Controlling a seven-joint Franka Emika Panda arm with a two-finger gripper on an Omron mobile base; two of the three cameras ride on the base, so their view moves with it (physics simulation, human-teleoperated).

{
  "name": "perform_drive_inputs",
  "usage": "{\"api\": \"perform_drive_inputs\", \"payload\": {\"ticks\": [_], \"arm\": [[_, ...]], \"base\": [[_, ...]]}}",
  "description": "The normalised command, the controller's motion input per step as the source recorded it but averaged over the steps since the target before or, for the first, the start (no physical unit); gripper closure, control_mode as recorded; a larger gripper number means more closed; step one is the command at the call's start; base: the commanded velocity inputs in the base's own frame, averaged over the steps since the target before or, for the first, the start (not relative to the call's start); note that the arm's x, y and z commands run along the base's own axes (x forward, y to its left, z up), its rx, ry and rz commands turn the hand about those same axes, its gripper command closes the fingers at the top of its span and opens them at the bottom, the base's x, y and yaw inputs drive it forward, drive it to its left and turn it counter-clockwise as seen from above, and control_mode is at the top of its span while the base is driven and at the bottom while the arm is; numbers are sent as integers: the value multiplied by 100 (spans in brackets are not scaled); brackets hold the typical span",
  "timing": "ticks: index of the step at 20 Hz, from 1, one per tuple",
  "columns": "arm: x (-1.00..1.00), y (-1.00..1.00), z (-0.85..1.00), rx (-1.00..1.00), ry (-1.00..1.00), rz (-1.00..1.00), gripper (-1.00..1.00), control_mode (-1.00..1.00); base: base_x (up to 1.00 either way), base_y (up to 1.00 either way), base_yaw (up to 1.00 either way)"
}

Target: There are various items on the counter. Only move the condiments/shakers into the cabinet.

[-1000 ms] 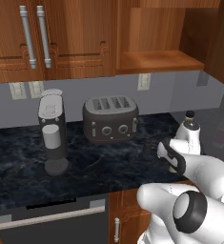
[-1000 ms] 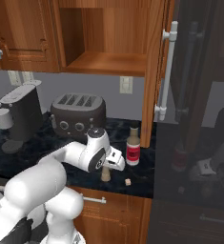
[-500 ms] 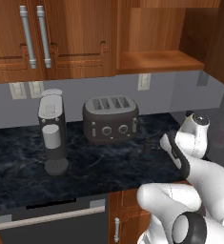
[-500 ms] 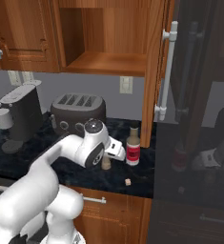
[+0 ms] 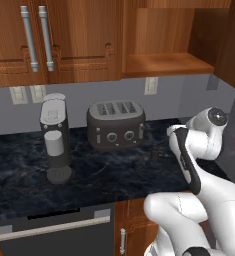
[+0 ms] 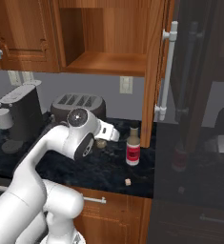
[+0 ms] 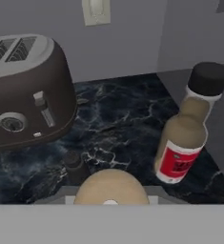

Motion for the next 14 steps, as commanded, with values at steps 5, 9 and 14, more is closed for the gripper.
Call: {"api": "perform_drive_inputs", "payload": {"ticks": [5,9,14], "arm": [[16,31,100,-3,-2,0,100,-100],[21,16,100,-4,-1,0,100,-100],[23,0,100,0,0,0,100,-100]], "base": [[0,0,0],[0,0,0],[0,0,0]]}}
